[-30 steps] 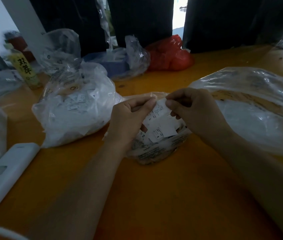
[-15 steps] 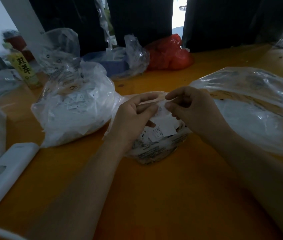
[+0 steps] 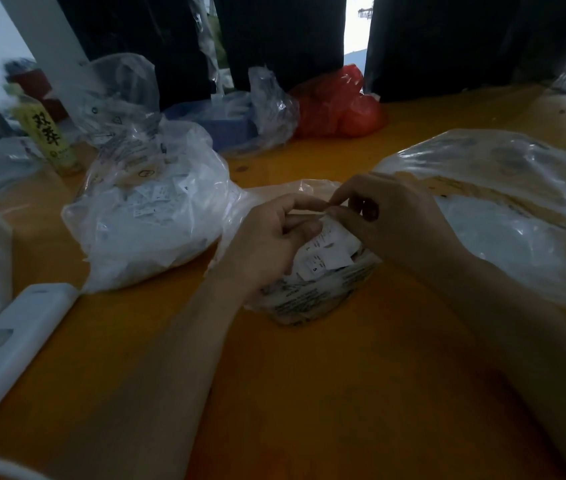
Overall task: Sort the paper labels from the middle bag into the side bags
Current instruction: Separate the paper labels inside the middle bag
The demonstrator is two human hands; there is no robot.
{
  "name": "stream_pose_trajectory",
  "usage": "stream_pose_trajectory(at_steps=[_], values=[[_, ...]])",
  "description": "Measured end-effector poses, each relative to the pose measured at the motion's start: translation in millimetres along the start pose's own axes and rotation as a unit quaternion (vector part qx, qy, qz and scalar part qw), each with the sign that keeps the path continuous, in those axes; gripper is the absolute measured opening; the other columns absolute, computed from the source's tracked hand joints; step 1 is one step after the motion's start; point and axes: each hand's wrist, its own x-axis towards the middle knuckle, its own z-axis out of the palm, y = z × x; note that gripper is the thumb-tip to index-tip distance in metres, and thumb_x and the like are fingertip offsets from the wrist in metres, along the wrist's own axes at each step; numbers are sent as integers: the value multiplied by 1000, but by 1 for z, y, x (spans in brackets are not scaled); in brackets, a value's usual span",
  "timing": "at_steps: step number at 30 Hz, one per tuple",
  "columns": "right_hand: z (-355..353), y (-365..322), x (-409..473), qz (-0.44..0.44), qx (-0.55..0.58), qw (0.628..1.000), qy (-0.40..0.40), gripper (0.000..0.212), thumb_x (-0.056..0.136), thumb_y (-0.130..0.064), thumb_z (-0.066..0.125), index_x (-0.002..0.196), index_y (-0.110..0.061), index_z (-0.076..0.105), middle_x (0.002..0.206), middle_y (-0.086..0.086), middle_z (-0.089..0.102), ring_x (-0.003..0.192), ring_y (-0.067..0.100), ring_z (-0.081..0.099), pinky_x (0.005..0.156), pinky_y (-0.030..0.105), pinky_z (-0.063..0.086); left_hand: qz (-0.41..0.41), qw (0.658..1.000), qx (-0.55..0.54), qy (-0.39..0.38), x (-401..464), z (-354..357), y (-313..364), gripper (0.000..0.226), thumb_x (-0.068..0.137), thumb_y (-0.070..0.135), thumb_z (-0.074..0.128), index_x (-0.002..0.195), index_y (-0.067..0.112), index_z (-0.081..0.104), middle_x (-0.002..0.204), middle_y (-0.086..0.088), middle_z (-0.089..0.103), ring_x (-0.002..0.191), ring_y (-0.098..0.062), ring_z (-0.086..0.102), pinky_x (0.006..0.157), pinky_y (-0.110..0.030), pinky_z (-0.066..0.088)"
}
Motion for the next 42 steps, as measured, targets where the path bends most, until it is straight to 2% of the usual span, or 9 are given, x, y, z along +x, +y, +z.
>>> stream_pose_trajectory(at_steps=[4,8,15,22,26,30,36,40,42], values=[[-5,2,1,-9,-15,1000,-9,11,95,-24,67,102,-18,72,81,-16,56,65,-5,51,62,5,36,-6,1000,6,-12,1,2,-3,32,103,14,65,132,25,65,90,9,81,65,-2,69,55,-20,52],[-7,3,0,-6,-2,999,-34,18,94,-18,64,111,-23,67,86,-23,51,71,-3,54,64,5,37,-4,1000,16,22,2,2,-5,31,102,18,67,132,27,66,84,16,78,70,5,67,63,-12,50],[1,0,-1,24,-14,999,-24,23,90,-53,67,94,-31,65,90,-15,51,72,-5,47,62,9,30,14,997,16,80,1,6,-4,25,102,29,66,126,35,66,106,18,80,90,10,69,67,-5,50],[2,-1,-3,56,46,997,-21,11,89,-31,73,86,-27,62,79,-22,54,71,-7,52,62,4,38,31,993,89,76,-1,9,-1,29,102,26,68,130,29,64,111,10,79,100,4,71,79,-8,53],[1,-5,-5,52,80,995,-20,13,88,-21,74,86,-22,61,72,-20,52,65,4,52,61,10,42,47,984,143,96,-2,11,-2,15,101,28,69,116,25,68,96,18,76,89,14,68,75,-2,47],[1,-5,-4,49,96,994,-31,13,90,-18,72,84,-19,60,81,-7,64,68,10,57,65,22,48,55,980,162,105,-1,12,-2,15,100,26,71,113,19,71,102,7,80,93,5,72,76,-5,50],[4,-6,-2,145,192,970,-27,25,86,-36,78,97,-25,59,88,-12,68,74,5,63,63,12,49,100,963,222,112,-2,12,-1,16,101,22,70,114,14,73,104,2,79,82,12,64,74,-3,48],[7,-7,-1,218,240,946,-15,29,82,-37,81,102,-26,62,86,-9,71,74,2,65,59,8,46,156,939,290,97,-4,13,3,18,101,15,68,117,11,73,106,-4,79,89,-6,72,75,-10,53],[6,-6,0,245,290,925,-17,25,83,-33,81,100,-26,65,85,-5,71,70,1,64,57,11,47,178,930,311,87,-4,13,4,16,102,14,67,116,11,73,105,-5,79,93,-15,73,79,-23,58]])
